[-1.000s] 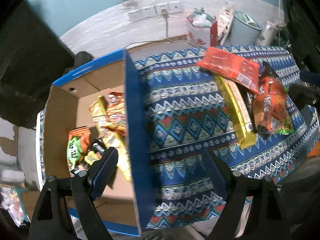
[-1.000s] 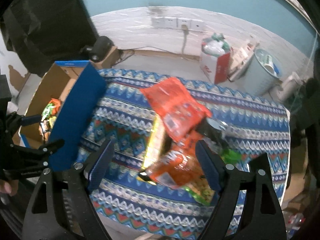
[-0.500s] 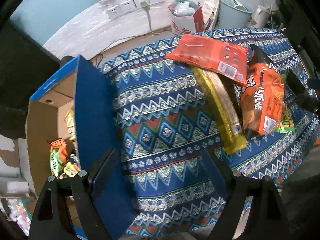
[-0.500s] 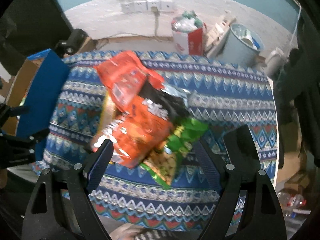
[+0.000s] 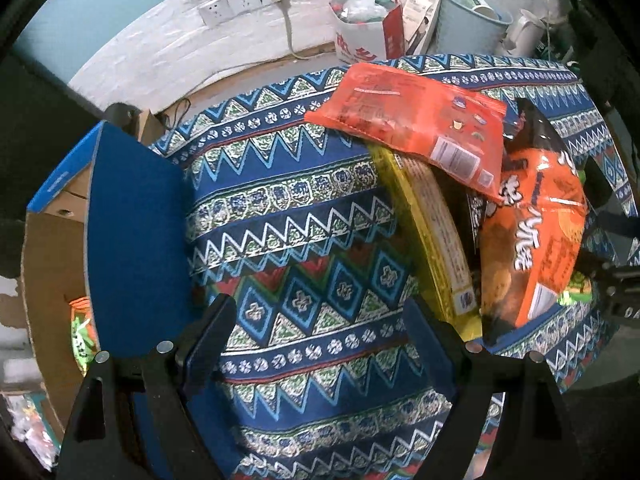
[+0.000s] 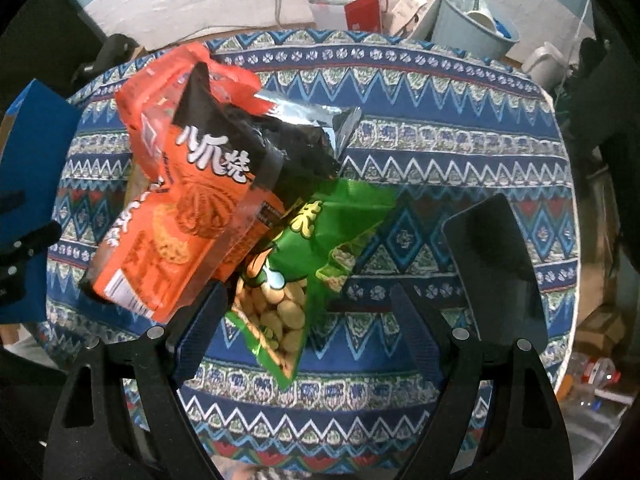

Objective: Organize snacks
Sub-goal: 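Grasp the gold stick snack with left tool while right tool grasps green peanut bag, then lift and carry the gold stick with left tool while right tool carries green bag to box, then open left tool over the box while right tool releases the green bag inside, then move both open tools back from the box to the snack pile, then grasp the orange-black bag with right tool while left tool reaches toward red bag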

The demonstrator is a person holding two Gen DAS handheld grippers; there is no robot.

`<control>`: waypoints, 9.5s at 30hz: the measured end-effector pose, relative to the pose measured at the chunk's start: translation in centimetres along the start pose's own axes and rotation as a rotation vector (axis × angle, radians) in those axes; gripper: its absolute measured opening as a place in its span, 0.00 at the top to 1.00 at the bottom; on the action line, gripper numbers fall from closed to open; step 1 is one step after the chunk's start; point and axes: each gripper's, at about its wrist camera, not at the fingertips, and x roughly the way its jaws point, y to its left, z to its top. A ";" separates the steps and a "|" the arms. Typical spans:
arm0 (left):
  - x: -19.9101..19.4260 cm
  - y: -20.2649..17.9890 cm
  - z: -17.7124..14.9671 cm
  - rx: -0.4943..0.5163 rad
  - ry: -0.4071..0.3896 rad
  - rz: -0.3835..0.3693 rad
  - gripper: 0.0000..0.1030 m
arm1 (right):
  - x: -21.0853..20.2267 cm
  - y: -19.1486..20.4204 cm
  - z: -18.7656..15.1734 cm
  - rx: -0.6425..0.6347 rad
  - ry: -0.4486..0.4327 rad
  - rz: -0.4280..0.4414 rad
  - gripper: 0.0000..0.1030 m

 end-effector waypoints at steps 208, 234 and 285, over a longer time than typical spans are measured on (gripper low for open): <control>-8.2 25.6 -11.7 -0.417 -0.209 0.028 0.27 | -8.0 34.2 7.8 -0.390 -0.209 0.235 0.21; -9.0 14.2 -8.1 -0.230 -0.186 -0.076 0.27 | -8.2 17.9 3.6 -0.173 -0.185 0.104 0.20; -0.3 1.9 -0.7 -0.109 0.022 -0.126 0.25 | -0.9 5.3 0.7 -0.067 -0.078 0.066 0.56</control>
